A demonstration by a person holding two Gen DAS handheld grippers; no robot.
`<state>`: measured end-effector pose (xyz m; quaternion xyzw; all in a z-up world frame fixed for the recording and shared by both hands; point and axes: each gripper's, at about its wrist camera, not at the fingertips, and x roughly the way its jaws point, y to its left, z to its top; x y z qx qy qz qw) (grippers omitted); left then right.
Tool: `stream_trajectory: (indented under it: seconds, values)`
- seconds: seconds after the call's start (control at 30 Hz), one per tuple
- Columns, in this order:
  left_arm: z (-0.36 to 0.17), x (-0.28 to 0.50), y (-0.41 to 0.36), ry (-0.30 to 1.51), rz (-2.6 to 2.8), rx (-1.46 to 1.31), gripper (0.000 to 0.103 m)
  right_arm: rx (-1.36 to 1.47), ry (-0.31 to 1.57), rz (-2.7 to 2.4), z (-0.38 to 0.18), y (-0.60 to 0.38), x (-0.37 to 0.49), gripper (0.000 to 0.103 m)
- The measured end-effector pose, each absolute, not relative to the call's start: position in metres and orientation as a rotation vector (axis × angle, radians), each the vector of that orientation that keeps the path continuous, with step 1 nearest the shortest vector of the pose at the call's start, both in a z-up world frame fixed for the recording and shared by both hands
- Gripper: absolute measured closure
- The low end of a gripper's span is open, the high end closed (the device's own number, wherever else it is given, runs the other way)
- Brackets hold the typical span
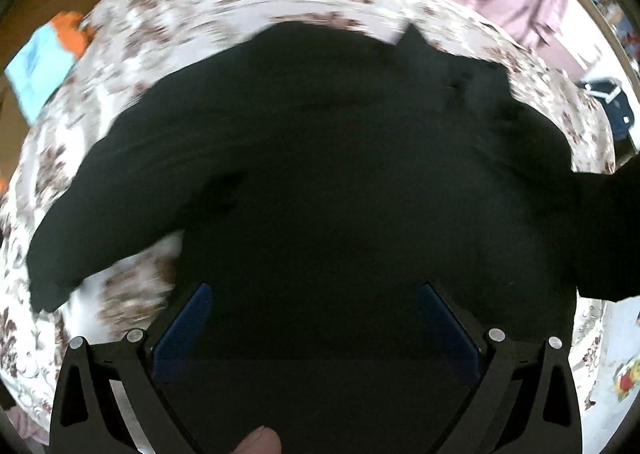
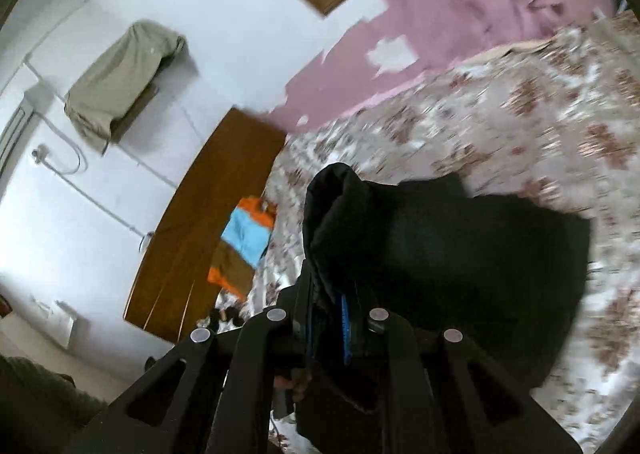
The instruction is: Fold large clothes
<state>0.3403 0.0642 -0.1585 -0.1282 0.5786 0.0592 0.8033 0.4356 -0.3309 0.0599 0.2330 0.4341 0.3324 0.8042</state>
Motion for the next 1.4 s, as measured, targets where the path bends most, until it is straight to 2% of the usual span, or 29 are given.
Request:
stream_trajectory:
  seconds: [0.17, 0.43, 0.53, 0.57, 0.67, 0.73, 0.77, 0.93, 1.1, 1.2, 1.4]
  values:
    - [-0.154, 0.304, 0.124, 1.222, 0.192, -0.331, 0.000, 0.459, 1.038, 0.729, -0.009, -0.235, 0.463, 0.093]
    - [-0.159, 0.249, 0.188, 1.253, 0.260, -0.345, 0.000, 0.278, 1.226, 0.653, -0.152, -0.065, 0.492, 0.093]
    - [-0.166, 0.242, 0.197, 1.277, 0.275, -0.345, 0.000, 0.256, 1.304, 0.606, -0.189, -0.038, 0.503, 0.078]
    - [-0.167, 0.238, 0.197, 1.281, 0.277, -0.346, 0.000, 0.297, 1.328, 0.610, -0.198, -0.033, 0.499, 0.078]
    - [-0.168, 0.237, 0.190, 1.285, 0.266, -0.360, 0.000, 0.381, 1.321, 0.634, -0.194, -0.041, 0.486, 0.072]
    - [-0.169, 0.243, 0.182, 1.285, 0.247, -0.368, 0.000, 0.422, 1.284, 0.674, -0.180, -0.058, 0.474, 0.041]
    - [-0.169, 0.247, 0.179, 1.286, 0.239, -0.367, 0.000, 0.435, 1.259, 0.687, -0.175, -0.068, 0.472, 0.038]
    - [-0.170, 0.275, 0.145, 1.292, 0.185, -0.333, 0.000, 0.261, 1.152, 0.432, -0.169, -0.166, 0.481, 0.038]
    - [-0.172, 0.294, 0.116, 1.302, 0.159, -0.309, 0.000, 0.232, 1.268, 0.248, -0.218, -0.255, 0.501, 0.038]
    - [-0.177, 0.297, 0.110, 1.322, 0.168, -0.317, 0.000, 0.169, 1.295, 0.265, -0.229, -0.252, 0.498, 0.041]
    - [-0.184, 0.289, 0.125, 1.339, 0.210, -0.383, 0.000, 0.183, 1.242, 0.426, -0.192, -0.206, 0.474, 0.040]
